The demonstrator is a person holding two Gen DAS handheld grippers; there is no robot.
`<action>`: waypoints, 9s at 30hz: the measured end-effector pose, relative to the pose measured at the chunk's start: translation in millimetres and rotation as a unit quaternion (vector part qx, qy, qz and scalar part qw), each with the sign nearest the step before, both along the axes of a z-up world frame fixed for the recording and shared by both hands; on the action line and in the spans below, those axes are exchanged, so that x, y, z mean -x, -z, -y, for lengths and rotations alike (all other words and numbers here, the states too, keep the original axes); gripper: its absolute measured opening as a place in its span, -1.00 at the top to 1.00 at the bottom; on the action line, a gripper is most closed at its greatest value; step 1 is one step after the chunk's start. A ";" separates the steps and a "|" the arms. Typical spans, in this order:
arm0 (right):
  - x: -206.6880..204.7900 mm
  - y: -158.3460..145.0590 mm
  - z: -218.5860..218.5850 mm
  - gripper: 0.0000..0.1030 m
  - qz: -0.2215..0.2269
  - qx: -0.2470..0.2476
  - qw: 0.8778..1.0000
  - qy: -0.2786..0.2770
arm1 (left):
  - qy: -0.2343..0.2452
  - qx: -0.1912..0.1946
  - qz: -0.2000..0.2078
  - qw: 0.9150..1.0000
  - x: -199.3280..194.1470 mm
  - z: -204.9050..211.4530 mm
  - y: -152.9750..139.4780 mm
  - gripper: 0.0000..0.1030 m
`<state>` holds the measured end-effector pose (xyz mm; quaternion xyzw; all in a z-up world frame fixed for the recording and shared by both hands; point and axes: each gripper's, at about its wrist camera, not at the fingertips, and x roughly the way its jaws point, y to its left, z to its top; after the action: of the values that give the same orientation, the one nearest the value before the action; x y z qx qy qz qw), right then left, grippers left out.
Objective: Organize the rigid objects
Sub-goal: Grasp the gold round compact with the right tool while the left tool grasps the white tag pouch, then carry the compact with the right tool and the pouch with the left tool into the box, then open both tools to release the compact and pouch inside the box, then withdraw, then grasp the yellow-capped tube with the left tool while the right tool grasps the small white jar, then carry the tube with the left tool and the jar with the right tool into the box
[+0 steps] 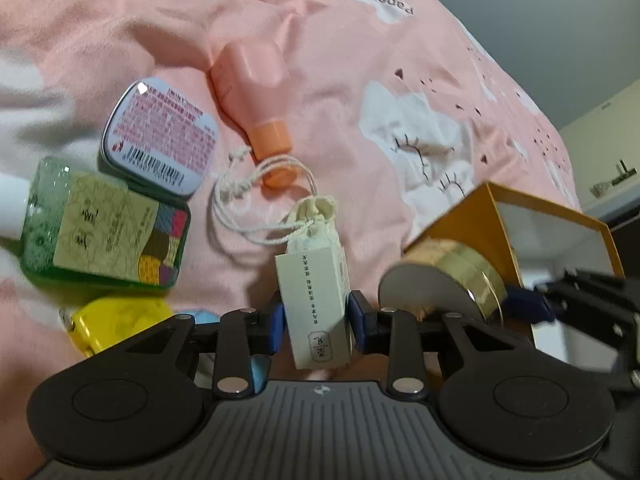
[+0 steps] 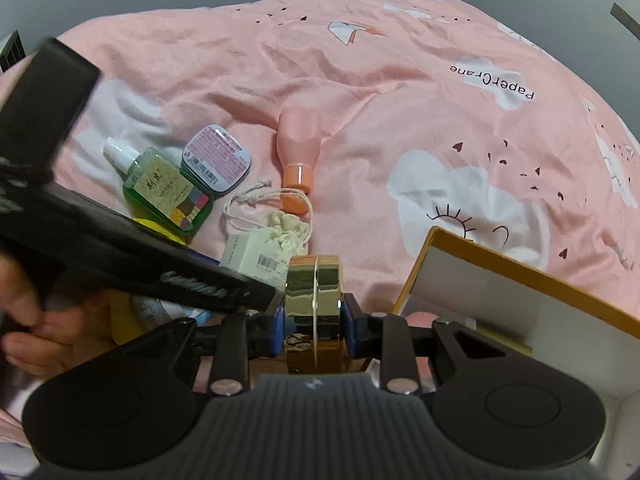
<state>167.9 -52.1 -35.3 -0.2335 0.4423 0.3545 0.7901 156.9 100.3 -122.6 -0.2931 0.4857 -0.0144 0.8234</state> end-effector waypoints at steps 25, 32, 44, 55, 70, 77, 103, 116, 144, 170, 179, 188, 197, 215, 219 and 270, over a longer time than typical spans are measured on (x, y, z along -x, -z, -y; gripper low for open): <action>13.3 -86.9 101.9 0.46 0.055 -0.127 0.977 0.163 | 0.101 -0.019 0.149 0.984 28.6 48.0 -128.2 0.41; 11.0 -68.1 163.0 0.46 0.025 -0.124 0.957 0.263 | 0.221 -0.058 0.103 0.968 5.0 132.0 -120.0 0.41; 14.1 -41.7 198.6 0.46 0.009 -0.129 0.948 0.290 | 0.244 -0.090 -0.025 0.965 -24.8 181.7 -60.6 0.41; 9.0 -25.3 191.0 0.46 -0.011 -0.110 0.953 0.282 | 0.238 -0.154 -0.030 0.958 -24.7 188.0 -64.8 0.37; 10.6 -27.1 178.3 0.46 -0.014 -0.083 0.960 0.266 | 0.208 -0.167 0.054 0.962 -9.3 163.6 -94.1 0.37; 4.3 -17.7 167.8 0.46 -0.040 -0.066 0.964 0.255 | 0.154 -0.129 0.080 0.976 -7.2 124.0 -107.6 0.34; -27.5 5.7 154.0 0.23 -0.102 -0.005 0.961 0.257 | 0.115 -0.095 0.023 0.988 -2.4 81.4 -73.1 0.25; -17.7 -10.9 139.8 0.24 -0.137 -0.053 0.972 0.185 | 0.111 -0.088 0.022 0.990 -2.3 80.2 -73.0 0.25; -14.1 24.2 93.6 0.42 -0.155 0.011 0.977 0.146 | 0.103 -0.083 0.023 0.991 0.1 74.8 -73.2 0.25; 19.2 -31.8 119.7 -0.20 -0.072 -0.093 0.973 0.200 | 0.108 -0.122 0.052 0.985 34.9 86.3 -88.9 0.25; 41.2 -65.1 95.6 -0.40 -0.002 -0.110 0.981 0.162 | 0.078 -0.138 0.084 0.984 58.7 67.2 -109.3 0.26; 46.3 -67.3 49.9 -0.68 -0.011 -0.119 0.987 0.108 | 0.041 -0.169 0.066 0.983 71.9 21.4 -116.2 0.22; 46.3 -55.3 -13.5 -0.28 -0.032 -0.079 0.996 0.025 | -0.014 -0.154 0.035 0.987 81.5 -30.6 -112.5 0.22; 33.2 13.8 -37.6 0.12 -0.110 -0.019 0.994 0.006 | -0.015 -0.137 -0.086 0.987 71.0 -20.7 -38.8 0.29; 32.3 18.2 -37.5 0.12 -0.113 -0.016 0.993 0.005 | -0.031 -0.121 -0.079 0.989 68.1 -22.1 -30.3 0.32; 54.5 -28.9 -17.1 0.31 -0.034 -0.028 0.998 -0.037 | -0.037 -0.150 0.103 0.983 95.0 17.2 -101.4 0.53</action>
<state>113.3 -35.1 -6.5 -0.2151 0.4501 0.4031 0.7672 61.9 83.1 -21.2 -0.1810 0.3840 0.0589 0.9035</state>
